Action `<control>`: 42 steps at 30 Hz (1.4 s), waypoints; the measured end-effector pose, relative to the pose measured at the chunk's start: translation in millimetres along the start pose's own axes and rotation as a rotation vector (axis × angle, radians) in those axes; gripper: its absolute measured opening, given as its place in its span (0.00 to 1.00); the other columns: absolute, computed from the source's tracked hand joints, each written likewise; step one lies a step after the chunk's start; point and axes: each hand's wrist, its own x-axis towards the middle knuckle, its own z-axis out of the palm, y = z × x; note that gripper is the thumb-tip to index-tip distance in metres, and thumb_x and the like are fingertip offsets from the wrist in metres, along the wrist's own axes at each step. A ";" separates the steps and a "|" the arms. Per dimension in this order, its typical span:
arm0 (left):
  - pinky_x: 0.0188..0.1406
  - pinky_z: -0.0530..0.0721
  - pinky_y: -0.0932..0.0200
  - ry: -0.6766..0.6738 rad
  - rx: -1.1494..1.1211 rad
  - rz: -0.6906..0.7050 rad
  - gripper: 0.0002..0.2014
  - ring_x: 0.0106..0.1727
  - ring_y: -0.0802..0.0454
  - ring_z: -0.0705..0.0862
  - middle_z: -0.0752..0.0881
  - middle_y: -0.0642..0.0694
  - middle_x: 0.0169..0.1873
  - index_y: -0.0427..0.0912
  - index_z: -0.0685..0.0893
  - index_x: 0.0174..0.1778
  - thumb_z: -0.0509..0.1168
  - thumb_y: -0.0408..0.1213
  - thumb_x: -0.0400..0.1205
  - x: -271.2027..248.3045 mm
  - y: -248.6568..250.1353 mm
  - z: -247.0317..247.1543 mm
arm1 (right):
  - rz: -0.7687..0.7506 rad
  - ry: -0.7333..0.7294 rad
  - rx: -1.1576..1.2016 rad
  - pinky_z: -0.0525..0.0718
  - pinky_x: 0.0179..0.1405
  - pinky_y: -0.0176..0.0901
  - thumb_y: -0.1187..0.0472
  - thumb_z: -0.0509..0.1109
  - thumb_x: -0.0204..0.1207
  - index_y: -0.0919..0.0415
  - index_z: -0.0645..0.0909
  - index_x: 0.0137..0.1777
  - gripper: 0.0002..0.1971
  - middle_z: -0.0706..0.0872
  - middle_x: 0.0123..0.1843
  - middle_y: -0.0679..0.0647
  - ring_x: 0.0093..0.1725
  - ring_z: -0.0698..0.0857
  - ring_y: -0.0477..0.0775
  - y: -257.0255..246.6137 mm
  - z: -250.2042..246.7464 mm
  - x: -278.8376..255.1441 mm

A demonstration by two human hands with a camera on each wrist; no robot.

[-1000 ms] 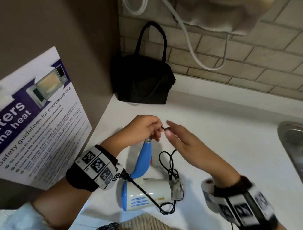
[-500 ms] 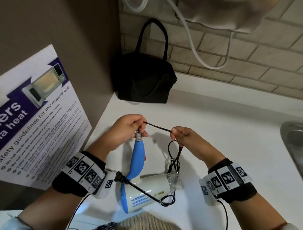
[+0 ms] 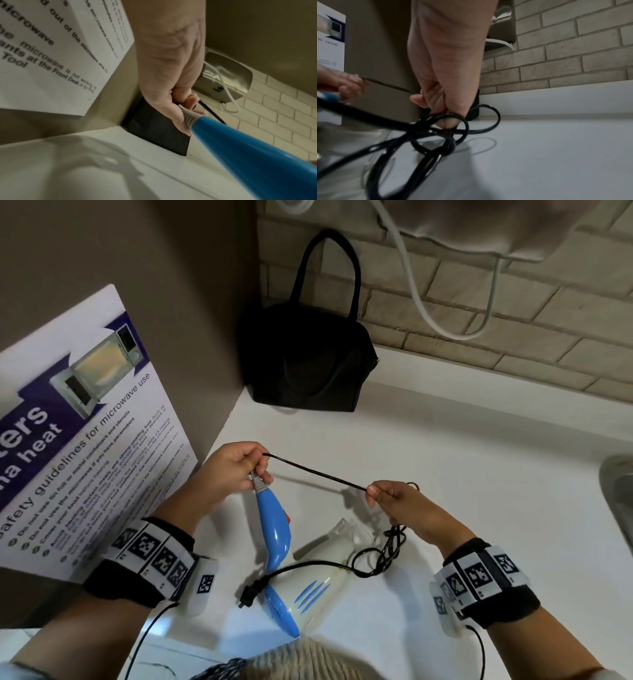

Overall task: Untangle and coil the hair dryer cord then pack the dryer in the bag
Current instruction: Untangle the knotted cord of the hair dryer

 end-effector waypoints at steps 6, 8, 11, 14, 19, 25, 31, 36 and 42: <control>0.42 0.88 0.61 0.011 0.018 -0.049 0.15 0.33 0.48 0.77 0.75 0.42 0.31 0.33 0.78 0.38 0.52 0.28 0.88 1.7 -13.6 -1.1 | 0.027 -0.023 -0.002 0.63 0.26 0.41 0.52 0.59 0.84 0.58 0.81 0.38 0.17 0.64 0.18 0.39 0.25 0.59 0.48 1.4 -10.9 2.5; 0.41 0.88 0.62 0.039 0.061 -0.066 0.15 0.33 0.48 0.80 0.76 0.43 0.29 0.34 0.77 0.36 0.52 0.29 0.88 3.6 -24.0 -4.6 | 0.039 -0.031 0.051 0.61 0.25 0.39 0.51 0.61 0.84 0.56 0.82 0.36 0.17 0.61 0.23 0.45 0.25 0.57 0.49 3.0 -13.0 2.0; 0.55 0.86 0.49 0.044 0.103 -0.100 0.17 0.32 0.52 0.86 0.81 0.48 0.24 0.37 0.79 0.34 0.53 0.31 0.88 7.9 -42.6 -11.6 | 0.048 -0.050 0.110 0.60 0.24 0.38 0.51 0.61 0.84 0.55 0.84 0.36 0.17 0.57 0.26 0.49 0.26 0.55 0.49 2.3 -14.4 0.3; 0.63 0.82 0.41 0.043 0.152 -0.119 0.17 0.39 0.48 0.90 0.85 0.51 0.23 0.40 0.81 0.34 0.54 0.33 0.87 8.8 -54.9 -14.3 | 0.062 -0.062 0.106 0.58 0.26 0.40 0.51 0.61 0.84 0.59 0.84 0.39 0.17 0.57 0.25 0.49 0.26 0.55 0.49 0.6 -13.1 -1.1; 0.63 0.82 0.39 0.052 0.223 -0.090 0.17 0.47 0.44 0.91 0.92 0.46 0.33 0.44 0.85 0.33 0.56 0.35 0.86 9.0 -62.3 -14.6 | 0.076 -0.017 0.073 0.60 0.22 0.37 0.51 0.62 0.83 0.61 0.86 0.41 0.17 0.56 0.26 0.50 0.25 0.55 0.48 -9.2 -20.7 -4.3; 0.53 0.85 0.42 -0.036 0.571 0.060 0.07 0.44 0.51 0.87 0.89 0.55 0.36 0.58 0.83 0.36 0.62 0.43 0.77 3.5 -38.7 0.3 | 0.007 0.037 -0.189 0.67 0.25 0.33 0.50 0.60 0.84 0.58 0.85 0.40 0.18 0.66 0.24 0.43 0.21 0.64 0.45 -55.8 -19.4 -14.7; 0.41 0.80 0.63 -0.246 0.490 0.270 0.07 0.36 0.56 0.84 0.86 0.50 0.34 0.42 0.84 0.45 0.70 0.42 0.79 -28.3 34.6 57.2 | -0.136 -0.043 -0.436 0.69 0.35 0.34 0.51 0.57 0.85 0.58 0.84 0.38 0.20 0.74 0.30 0.44 0.30 0.72 0.42 -105.5 -3.3 -18.1; 0.30 0.74 0.61 -0.171 0.250 0.267 0.10 0.27 0.58 0.70 0.77 0.57 0.22 0.41 0.83 0.47 0.57 0.36 0.87 -28.5 50.3 55.3 | -0.262 0.032 -0.236 0.81 0.51 0.42 0.58 0.60 0.84 0.56 0.88 0.50 0.13 0.85 0.43 0.50 0.43 0.84 0.46 -117.2 -13.6 -35.3; 0.34 0.76 0.70 -0.021 0.151 0.279 0.15 0.29 0.61 0.75 0.81 0.50 0.29 0.41 0.82 0.40 0.53 0.29 0.87 -29.9 47.5 34.7 | -0.352 0.583 0.130 0.76 0.50 0.35 0.62 0.65 0.81 0.45 0.84 0.52 0.10 0.83 0.54 0.51 0.49 0.82 0.46 -93.9 -32.6 -33.0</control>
